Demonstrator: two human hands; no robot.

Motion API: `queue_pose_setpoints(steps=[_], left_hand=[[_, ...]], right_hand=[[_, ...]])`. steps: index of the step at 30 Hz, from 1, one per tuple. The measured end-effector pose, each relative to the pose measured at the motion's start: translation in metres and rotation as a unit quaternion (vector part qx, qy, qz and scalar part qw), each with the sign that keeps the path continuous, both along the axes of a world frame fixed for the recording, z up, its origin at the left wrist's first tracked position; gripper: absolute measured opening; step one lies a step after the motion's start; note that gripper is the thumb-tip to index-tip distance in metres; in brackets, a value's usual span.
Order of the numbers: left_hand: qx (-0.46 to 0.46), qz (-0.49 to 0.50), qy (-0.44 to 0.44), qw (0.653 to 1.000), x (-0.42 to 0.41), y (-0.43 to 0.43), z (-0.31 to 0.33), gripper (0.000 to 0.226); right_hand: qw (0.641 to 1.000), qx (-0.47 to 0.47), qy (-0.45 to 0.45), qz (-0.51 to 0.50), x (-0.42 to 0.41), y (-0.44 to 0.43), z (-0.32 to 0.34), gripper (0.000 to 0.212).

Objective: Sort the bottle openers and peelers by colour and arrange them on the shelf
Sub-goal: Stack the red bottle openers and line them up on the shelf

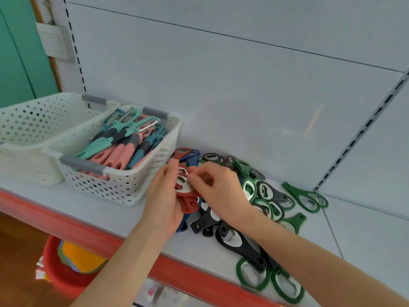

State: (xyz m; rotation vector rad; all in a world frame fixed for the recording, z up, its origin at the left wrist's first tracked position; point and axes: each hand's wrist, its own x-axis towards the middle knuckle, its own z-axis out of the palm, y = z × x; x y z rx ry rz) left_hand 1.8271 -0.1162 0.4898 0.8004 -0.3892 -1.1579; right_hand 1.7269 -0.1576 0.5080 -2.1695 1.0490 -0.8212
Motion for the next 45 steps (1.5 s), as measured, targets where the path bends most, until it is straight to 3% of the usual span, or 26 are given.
queue_pose_setpoints(steps=[4,8,13,21,24,26,28,30,32,36,37,39,42,45], left_hand=[[0.024,0.004,-0.019,1.0,0.006,0.007,-0.008,0.016],[0.037,0.01,-0.008,0.999,0.01,0.011,-0.009,0.016],[0.05,-0.001,0.021,0.999,0.009,0.016,-0.007,0.011],[0.076,-0.025,0.024,0.997,0.014,0.011,-0.004,0.012],[0.083,-0.022,0.0,0.996,0.014,0.003,-0.003,0.012],[0.098,-0.005,0.016,0.995,0.012,-0.003,0.001,0.015],[0.102,0.007,0.048,0.994,0.011,-0.008,0.004,0.024],[0.087,0.003,0.064,0.994,0.012,-0.012,0.005,0.028],[0.078,-0.006,0.031,0.996,0.012,-0.013,0.005,0.024],[0.076,-0.019,-0.002,0.997,0.015,-0.012,0.004,0.015],[0.077,-0.023,-0.014,0.997,0.016,-0.011,0.004,0.015],[0.068,-0.018,-0.024,0.997,0.017,-0.01,0.003,0.017],[0.054,-0.008,0.009,0.998,0.019,-0.009,0.002,0.019],[0.068,-0.022,0.03,0.997,0.02,-0.01,-0.002,0.016]], right_hand=[[0.991,-0.042,0.118,0.053,-0.001,-0.029,0.011,0.018],[0.98,-0.07,0.184,0.015,0.019,-0.089,0.013,0.02],[0.945,-0.056,0.3,0.116,0.063,-0.114,-0.005,0.04],[0.894,-0.206,0.391,0.078,0.061,-0.11,-0.006,0.014],[0.919,-0.224,0.323,0.022,0.04,-0.108,0.006,0.01],[0.941,-0.292,0.167,0.026,0.022,-0.098,0.009,0.018],[0.922,-0.382,0.04,0.049,0.003,-0.076,0.006,0.019],[0.909,-0.396,0.013,0.132,-0.011,-0.049,-0.002,0.021],[0.901,-0.385,0.002,0.199,-0.022,-0.038,-0.011,0.036],[0.952,-0.273,-0.022,0.138,-0.026,-0.052,-0.015,0.038],[0.964,-0.24,-0.007,0.114,-0.024,-0.058,-0.014,0.037],[0.966,-0.202,0.12,0.106,-0.021,-0.068,-0.015,0.046],[0.924,-0.157,0.332,0.106,-0.028,-0.077,-0.026,0.063],[0.913,-0.156,0.363,0.098,-0.046,-0.074,-0.035,0.08]])
